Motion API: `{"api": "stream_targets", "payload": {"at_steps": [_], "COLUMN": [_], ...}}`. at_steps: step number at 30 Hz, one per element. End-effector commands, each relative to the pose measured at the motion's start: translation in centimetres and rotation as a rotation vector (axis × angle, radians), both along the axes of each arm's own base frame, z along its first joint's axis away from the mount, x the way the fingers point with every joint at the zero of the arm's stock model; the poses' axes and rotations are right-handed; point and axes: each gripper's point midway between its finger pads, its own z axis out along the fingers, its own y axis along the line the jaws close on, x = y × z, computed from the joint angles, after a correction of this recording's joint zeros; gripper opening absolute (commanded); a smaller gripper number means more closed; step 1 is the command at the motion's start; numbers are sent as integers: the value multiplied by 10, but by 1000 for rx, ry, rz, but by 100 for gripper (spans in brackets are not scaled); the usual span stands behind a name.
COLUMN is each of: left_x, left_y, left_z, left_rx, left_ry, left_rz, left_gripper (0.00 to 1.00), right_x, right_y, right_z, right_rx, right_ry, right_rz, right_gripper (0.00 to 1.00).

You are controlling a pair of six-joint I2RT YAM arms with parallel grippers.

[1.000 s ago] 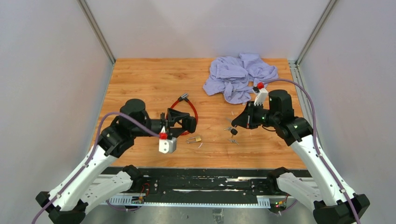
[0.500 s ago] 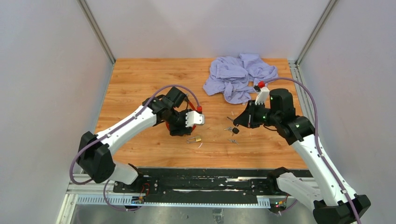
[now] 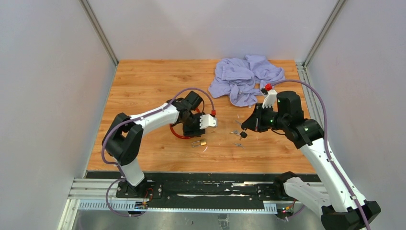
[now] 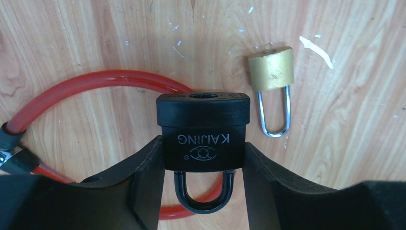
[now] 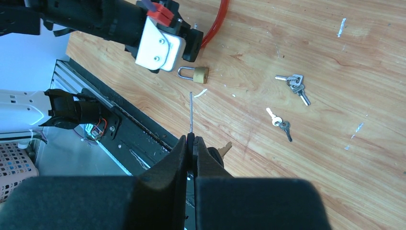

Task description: Unlock with the key

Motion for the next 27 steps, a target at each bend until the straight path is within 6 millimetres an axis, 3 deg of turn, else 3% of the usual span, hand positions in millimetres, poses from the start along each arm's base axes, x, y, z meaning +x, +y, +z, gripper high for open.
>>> {"api": "stream_targets", "payload": {"at_steps": [1, 8, 12, 19, 22, 27], "left_x": [32, 39, 36, 31, 29, 22], "left_y": [-30, -48, -45, -36, -36, -23], "left_z": [19, 10, -4, -18, -14, 7], "left_rx": [-78, -89, -60, -22, -24, -7], "left_ry": [-123, -103, -81, -68, -59, -36], "left_rz": [-15, -36, -47, -46, -43, -72], "left_gripper": [9, 19, 35, 42, 59, 79], "right_x": [2, 1, 1, 1, 1, 1], "right_y": [-4, -4, -4, -4, -4, -7], "right_z": [11, 8, 9, 17, 18, 18], "right_rx": [-1, 5, 5, 13, 15, 8], "right_ry": [-35, -23, -26, -39, -40, -52], "right_rz": [-11, -14, -16, -14, -17, -30], "right_gripper": [1, 1, 1, 1, 1, 1]}}
